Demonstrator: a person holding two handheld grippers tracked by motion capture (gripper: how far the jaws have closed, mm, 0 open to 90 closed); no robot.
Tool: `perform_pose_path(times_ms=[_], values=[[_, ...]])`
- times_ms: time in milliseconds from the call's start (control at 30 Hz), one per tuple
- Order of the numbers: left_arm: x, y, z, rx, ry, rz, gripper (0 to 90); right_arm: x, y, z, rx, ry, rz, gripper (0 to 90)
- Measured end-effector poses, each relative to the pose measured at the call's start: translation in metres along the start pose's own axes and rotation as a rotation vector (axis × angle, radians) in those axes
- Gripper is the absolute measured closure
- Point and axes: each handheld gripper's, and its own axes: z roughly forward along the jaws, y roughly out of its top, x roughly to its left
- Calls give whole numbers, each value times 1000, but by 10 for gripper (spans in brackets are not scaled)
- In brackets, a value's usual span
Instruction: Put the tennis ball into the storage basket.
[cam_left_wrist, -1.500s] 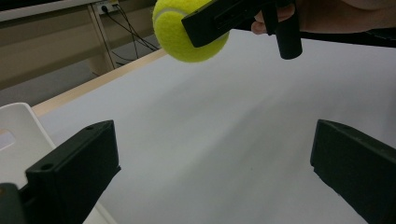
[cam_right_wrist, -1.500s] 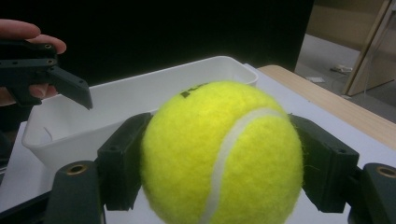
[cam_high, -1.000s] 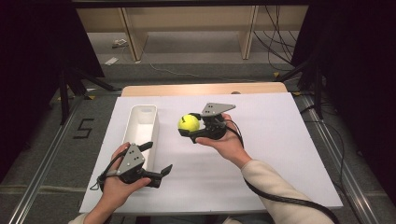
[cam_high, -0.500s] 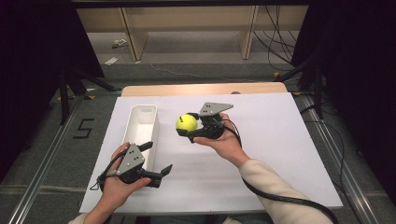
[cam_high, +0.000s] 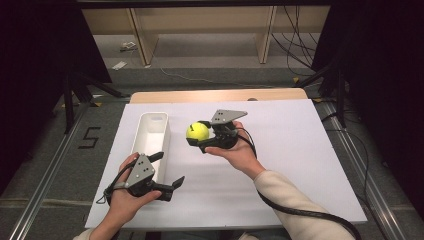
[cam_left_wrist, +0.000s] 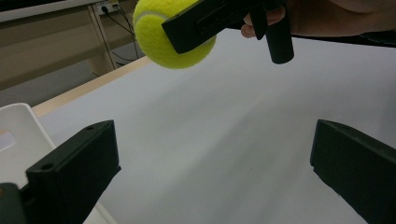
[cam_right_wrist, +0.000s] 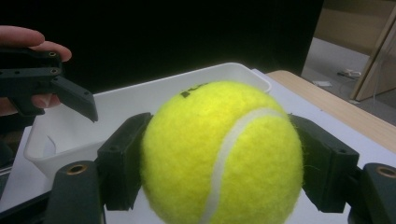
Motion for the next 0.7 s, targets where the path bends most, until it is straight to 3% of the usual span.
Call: perform_pose_path(times_ms=[700], values=[[0,0,0,3,0,2,8,2,2,8,-3,7,-7,271]])
